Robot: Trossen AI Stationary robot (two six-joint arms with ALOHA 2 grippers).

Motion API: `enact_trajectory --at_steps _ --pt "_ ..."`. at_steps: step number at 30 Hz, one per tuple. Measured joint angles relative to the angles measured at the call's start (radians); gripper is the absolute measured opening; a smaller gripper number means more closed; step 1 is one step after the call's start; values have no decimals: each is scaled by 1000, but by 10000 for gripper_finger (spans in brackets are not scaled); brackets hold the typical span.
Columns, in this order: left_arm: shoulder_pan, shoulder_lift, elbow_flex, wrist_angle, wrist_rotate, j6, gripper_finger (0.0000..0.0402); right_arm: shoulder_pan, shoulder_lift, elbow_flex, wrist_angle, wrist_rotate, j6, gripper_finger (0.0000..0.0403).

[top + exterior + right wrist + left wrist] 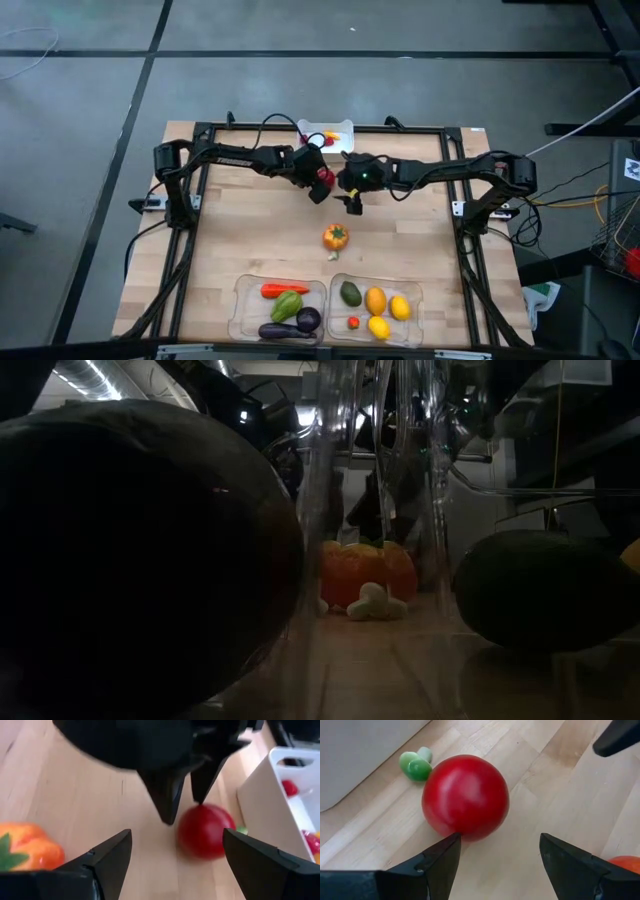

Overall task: Sort produce into baskets
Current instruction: Put the red tomato into the right transparent bin

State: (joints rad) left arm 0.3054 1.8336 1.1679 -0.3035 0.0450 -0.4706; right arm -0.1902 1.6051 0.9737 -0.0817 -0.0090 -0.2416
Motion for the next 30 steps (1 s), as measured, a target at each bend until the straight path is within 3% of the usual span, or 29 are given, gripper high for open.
enact_trajectory --at_steps 14,22,30 --pt "0 0 0 0 0 -2 265 -15 -1 0 57 -18 35 310" --pt "0 0 0 0 0 -2 265 -15 -1 0 61 -25 24 393" --pt "0 0 0 0 0 -2 265 -20 -1 0 65 -25 -73 345"
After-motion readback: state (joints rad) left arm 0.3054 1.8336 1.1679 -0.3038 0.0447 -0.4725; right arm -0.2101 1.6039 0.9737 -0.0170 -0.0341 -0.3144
